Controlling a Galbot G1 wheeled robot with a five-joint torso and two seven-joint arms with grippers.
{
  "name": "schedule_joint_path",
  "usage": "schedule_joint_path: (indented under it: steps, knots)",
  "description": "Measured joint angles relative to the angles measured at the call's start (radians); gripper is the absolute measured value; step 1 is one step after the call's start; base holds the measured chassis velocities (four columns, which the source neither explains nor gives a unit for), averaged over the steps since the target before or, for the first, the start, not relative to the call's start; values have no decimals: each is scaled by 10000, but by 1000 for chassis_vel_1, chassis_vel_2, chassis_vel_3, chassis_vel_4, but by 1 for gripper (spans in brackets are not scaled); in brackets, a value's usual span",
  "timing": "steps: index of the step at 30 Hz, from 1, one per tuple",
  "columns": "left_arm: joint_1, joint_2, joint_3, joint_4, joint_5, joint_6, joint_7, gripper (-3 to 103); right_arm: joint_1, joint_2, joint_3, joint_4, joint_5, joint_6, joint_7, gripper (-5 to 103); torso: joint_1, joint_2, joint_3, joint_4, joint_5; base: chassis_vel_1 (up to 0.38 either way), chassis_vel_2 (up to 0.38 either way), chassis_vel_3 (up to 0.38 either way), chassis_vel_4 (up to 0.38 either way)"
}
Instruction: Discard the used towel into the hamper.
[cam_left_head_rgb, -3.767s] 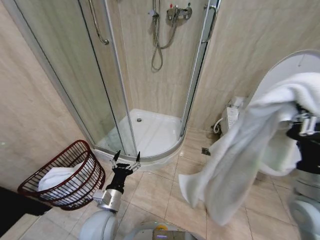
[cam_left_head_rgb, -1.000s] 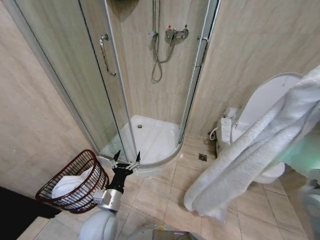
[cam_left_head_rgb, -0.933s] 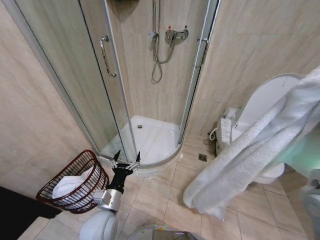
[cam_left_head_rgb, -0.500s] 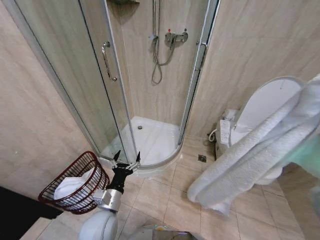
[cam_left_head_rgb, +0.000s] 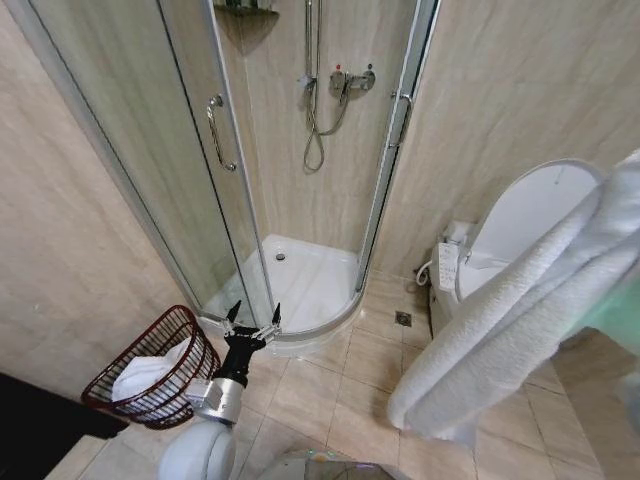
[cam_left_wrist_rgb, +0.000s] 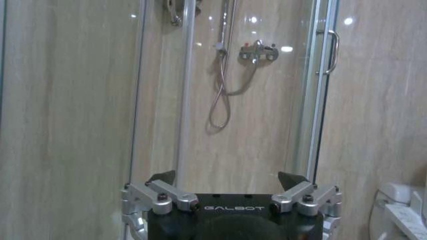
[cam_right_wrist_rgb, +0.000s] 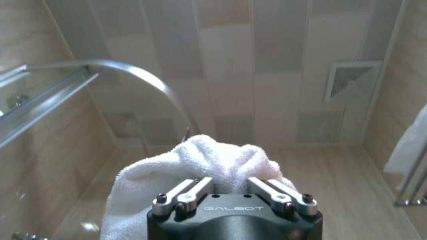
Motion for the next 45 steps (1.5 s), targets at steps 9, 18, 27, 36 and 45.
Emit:
schedule_joint_path:
  steps: [9,18,27,36,45]
  knots:
    - [0,0,0,0,0,0,0,100,87,-151,161,0,171,-38,11,9,198,439,240,0,0,0,0,0,0]
    - [0,0,0,0,0,0,0,100,120,-351,508,0,480,-58,19,9,350,770,418,0,1,0,0,0,0]
    - [0,0,0,0,0,0,0,100,165,-391,814,0,718,65,432,9,540,1206,664,0,0,0,0,0,0]
    - [0,0,0,0,0,0,0,100,-40,-443,990,1,869,68,93,9,732,1639,906,0,0,0,0,0,0]
    - [0,0,0,0,0,0,0,100,-147,-397,1153,1,997,69,61,9,925,2069,1143,0,0,0,0,0,0]
